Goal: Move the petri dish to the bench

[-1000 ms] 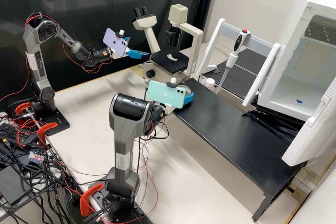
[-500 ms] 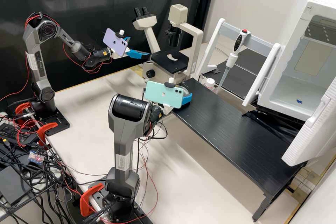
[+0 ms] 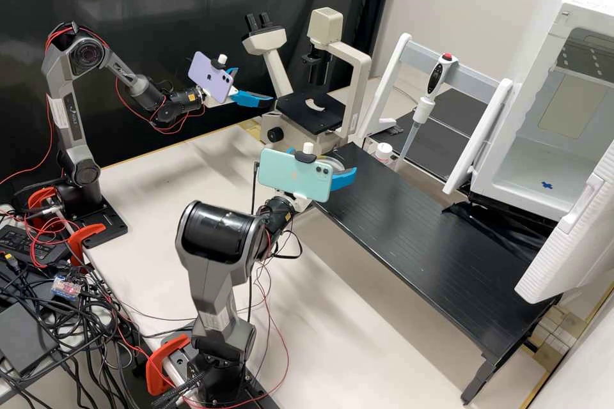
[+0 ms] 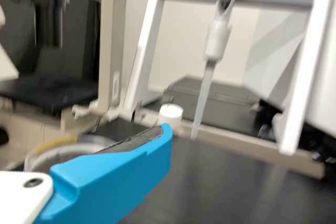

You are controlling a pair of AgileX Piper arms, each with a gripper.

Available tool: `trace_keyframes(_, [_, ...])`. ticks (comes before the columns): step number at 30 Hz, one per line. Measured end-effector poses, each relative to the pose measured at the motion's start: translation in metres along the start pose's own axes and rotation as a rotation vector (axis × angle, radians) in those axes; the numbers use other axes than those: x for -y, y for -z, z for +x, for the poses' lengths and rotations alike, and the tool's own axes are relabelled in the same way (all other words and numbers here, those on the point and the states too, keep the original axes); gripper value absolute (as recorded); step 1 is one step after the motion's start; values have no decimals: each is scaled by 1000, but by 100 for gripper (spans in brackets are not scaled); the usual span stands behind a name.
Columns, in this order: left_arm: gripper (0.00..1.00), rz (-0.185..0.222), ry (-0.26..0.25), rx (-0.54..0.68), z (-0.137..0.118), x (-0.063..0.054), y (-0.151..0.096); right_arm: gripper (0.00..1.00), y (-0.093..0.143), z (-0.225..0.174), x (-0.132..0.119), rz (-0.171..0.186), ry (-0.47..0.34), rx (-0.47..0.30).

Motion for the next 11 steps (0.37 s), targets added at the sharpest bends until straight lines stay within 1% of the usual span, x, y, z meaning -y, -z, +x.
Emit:
trace_keyframes(3, [100, 0, 0, 0, 0, 0, 0, 100, 3, -17, -16, 24, -111, -43])
trace_keyframes(4, [100, 0, 0, 0, 0, 0, 0, 100, 4, -19, -18, 31, -130, -49])
trace_keyframes(5, [100, 0, 0, 0, 0, 0, 0, 100, 5, -24, -24, 44, -174, -68])
trace_keyframes(7, [100, 0, 0, 0, 0, 0, 0, 100, 5, -29, -32, 73, -234, -90])
trace_keyframes(8, [100, 0, 0, 0, 0, 0, 0, 100, 4, -31, -35, 100, -251, -104])
trace_keyframes(10, [100, 0, 0, 0, 0, 0, 0, 100, 0, -33, -39, 128, -273, -105])
trace_keyframes(11, [100, 0, 0, 0, 0, 0, 0, 100, -3, -33, -41, 148, -281, -100])
